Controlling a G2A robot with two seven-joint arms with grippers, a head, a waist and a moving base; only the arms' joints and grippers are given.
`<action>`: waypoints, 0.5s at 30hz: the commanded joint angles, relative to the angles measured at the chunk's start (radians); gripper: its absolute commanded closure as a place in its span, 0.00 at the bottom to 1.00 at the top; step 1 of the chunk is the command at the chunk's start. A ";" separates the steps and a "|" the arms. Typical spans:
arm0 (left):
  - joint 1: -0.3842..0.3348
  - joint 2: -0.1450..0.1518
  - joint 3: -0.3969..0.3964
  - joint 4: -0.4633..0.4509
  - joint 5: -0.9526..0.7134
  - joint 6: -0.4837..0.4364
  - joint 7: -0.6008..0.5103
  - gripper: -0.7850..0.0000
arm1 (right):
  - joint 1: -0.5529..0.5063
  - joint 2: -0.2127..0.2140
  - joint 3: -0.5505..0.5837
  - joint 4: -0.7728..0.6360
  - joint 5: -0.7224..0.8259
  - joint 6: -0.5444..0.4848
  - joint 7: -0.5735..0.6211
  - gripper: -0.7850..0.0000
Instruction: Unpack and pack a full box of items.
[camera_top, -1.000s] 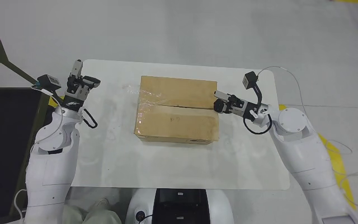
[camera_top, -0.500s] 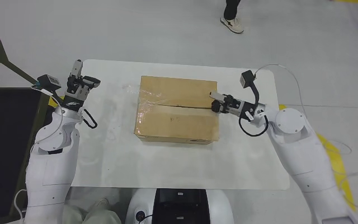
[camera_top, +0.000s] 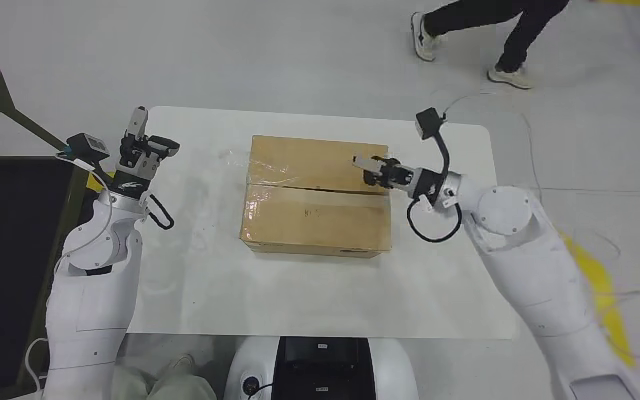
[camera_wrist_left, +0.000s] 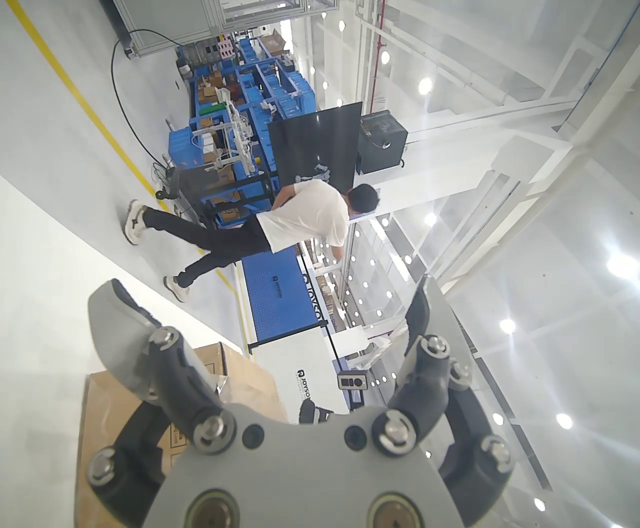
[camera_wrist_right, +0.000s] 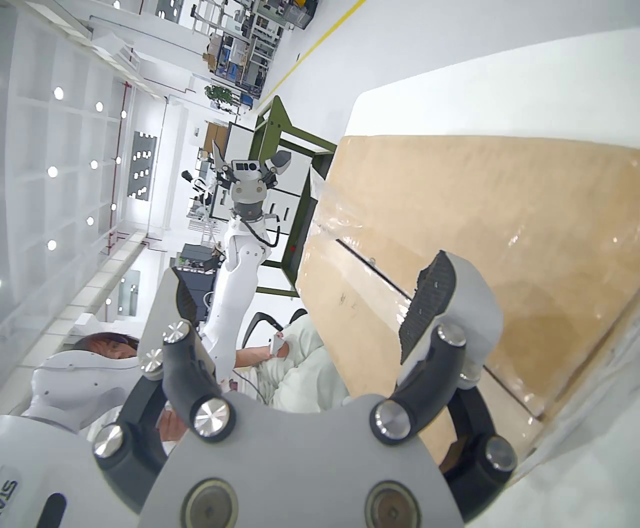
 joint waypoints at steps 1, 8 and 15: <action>0.000 0.000 0.000 0.000 0.000 0.000 0.000 0.00 | 0.024 -0.006 -0.025 0.006 -0.053 0.006 -0.030 0.00; 0.000 0.000 0.000 0.000 0.000 0.000 0.000 0.00 | 0.117 -0.034 -0.127 0.013 -0.220 0.096 -0.101 0.00; 0.000 0.000 0.000 0.000 0.000 0.000 0.000 0.00 | 0.193 -0.061 -0.219 0.009 -0.369 0.151 -0.118 0.00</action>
